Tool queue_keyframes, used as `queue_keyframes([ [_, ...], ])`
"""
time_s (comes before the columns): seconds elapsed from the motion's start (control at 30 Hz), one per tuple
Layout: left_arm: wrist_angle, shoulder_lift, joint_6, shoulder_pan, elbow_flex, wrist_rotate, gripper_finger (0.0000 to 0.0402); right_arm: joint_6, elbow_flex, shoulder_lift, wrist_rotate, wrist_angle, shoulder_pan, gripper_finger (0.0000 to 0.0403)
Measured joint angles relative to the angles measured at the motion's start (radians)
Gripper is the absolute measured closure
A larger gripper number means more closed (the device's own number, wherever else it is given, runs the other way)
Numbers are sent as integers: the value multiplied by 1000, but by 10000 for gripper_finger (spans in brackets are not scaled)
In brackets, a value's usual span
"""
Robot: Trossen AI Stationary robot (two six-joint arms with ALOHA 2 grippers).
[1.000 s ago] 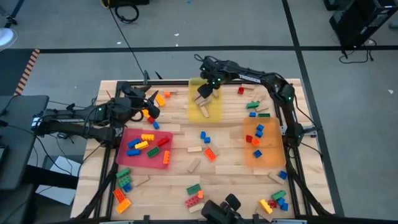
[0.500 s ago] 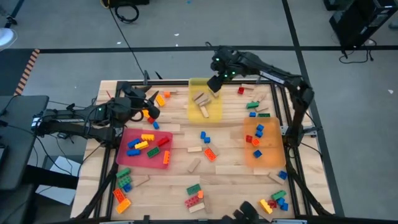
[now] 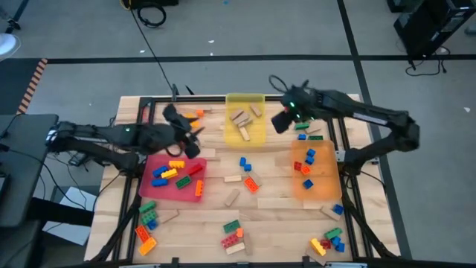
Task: Sort blocks by size
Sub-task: Put the 3 stud green game piece into the pink bin
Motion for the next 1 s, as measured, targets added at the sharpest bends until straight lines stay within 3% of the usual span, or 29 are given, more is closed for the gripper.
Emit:
queue_keyframes([
  [0.23, -244, 265, -279, -149, 230, -75, 224, 90, -138, -149, 10, 10, 80, 204],
  [0.47, -360, 529, -485, -261, 460, -63, 228, -12, -194, -226, 10, 6, 102, 206],
  [0.77, -460, 864, -506, -359, 746, 201, 233, -164, -197, -272, -40, -22, 124, 206],
  [0.9, -440, 966, -521, -383, 806, 282, 233, -205, -197, -292, -42, -28, 143, 208],
  [1.0, -427, 1024, -617, -390, 822, 310, 233, -223, -197, -304, -46, -35, 152, 208],
])
